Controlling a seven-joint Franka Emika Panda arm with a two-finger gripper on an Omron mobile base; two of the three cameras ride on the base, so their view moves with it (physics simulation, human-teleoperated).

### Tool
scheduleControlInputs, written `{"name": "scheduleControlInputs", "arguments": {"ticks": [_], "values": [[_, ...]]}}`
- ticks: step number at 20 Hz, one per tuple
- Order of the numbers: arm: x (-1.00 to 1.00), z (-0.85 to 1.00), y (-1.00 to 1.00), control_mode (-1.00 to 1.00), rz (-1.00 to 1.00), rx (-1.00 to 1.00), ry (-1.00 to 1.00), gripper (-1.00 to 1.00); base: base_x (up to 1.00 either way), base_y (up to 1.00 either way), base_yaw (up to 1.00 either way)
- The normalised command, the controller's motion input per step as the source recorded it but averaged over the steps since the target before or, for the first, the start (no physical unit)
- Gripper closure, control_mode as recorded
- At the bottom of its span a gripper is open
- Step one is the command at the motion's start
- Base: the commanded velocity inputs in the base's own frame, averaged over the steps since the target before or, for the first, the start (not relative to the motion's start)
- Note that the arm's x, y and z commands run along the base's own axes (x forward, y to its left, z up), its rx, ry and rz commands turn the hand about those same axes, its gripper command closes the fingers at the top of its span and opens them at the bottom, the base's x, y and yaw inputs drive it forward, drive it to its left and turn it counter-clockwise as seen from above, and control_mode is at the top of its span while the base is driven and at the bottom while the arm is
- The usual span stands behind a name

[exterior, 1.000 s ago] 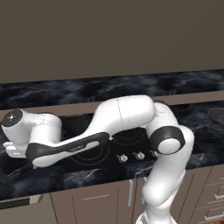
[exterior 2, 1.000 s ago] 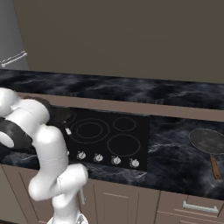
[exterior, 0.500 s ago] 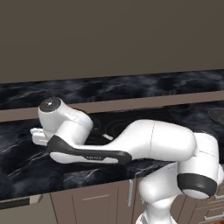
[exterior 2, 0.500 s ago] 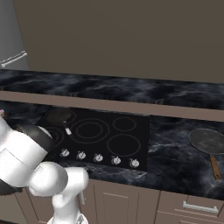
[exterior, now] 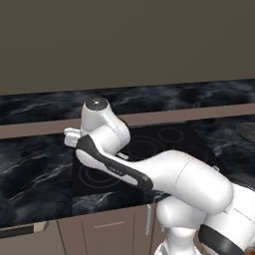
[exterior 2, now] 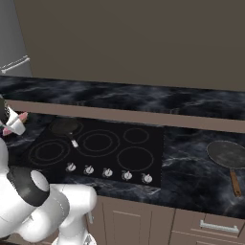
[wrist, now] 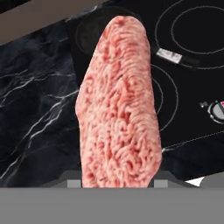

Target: Place both pans onto different burners. Then place the lemon and the steak on different pans.

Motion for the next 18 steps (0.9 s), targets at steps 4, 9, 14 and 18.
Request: {"name": "scheduleControlInputs", "arguments": {"ticks": [4, 9, 14, 18], "values": [[0.86, 0.01, -0.24, -1.0, 0.0, 0.0, 0.08, 1.0, 0.0, 0.0, 0.0], [0.85, 0.0, -0.05, -1.0, 0.0, 0.0, 0.1, 1.0, 0.0, 0.0, 0.0], [0.82, 0.0, 0.0, -1.0, 0.02, 0.0, 0.1, 1.0, 0.0, 0.0, 0.0], [0.67, -0.09, 0.0, -1.0, 0.02, 0.0, 0.13, 1.0, 0.0, 0.0, 0.0]]}}
